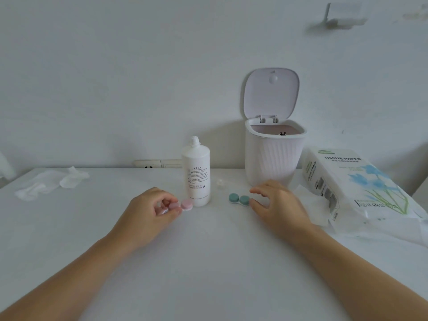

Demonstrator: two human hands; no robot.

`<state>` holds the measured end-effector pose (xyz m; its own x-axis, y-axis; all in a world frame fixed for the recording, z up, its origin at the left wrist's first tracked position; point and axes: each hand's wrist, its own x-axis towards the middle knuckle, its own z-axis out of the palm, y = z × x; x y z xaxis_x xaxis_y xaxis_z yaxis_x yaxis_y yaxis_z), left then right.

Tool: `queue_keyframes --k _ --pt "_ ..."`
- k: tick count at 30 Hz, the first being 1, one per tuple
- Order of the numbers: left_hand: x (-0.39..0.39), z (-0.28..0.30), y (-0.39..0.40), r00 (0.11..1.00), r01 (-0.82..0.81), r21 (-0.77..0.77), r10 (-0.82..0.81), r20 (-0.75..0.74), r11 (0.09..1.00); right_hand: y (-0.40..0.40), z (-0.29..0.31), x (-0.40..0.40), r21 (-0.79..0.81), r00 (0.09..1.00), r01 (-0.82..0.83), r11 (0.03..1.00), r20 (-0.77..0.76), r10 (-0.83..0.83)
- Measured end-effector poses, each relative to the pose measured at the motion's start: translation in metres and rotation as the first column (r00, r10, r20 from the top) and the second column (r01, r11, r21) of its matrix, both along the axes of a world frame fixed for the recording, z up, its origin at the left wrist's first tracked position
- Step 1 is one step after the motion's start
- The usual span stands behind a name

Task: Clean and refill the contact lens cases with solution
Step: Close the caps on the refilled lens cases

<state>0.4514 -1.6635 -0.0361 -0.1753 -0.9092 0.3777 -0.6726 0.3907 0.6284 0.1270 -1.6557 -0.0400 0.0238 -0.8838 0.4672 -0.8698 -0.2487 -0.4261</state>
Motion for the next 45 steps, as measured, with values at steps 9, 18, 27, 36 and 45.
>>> queue_keyframes --k 9,18,27,36,45 --pt "-0.001 -0.010 0.003 0.998 -0.061 -0.030 0.061 0.001 0.998 -0.005 -0.006 0.008 0.012 0.998 0.039 0.999 -0.050 -0.038" --pt "-0.003 -0.017 0.003 0.982 -0.132 -0.048 0.137 0.129 0.990 -0.016 -0.011 0.007 0.185 0.996 0.054 0.981 0.060 -0.067" --pt "-0.007 -0.007 0.012 0.956 -0.194 -0.203 0.232 0.181 0.960 -0.018 -0.008 0.011 0.214 0.998 0.059 0.975 -0.019 -0.057" --pt "-0.067 0.017 0.010 0.976 0.026 -0.123 0.002 0.219 0.992 -0.015 -0.007 0.010 0.160 0.999 -0.032 0.987 0.034 0.027" --pt "-0.090 0.006 -0.013 0.919 0.252 0.048 -0.255 0.300 0.966 0.005 0.002 0.010 0.165 0.949 -0.311 0.936 0.005 0.315"
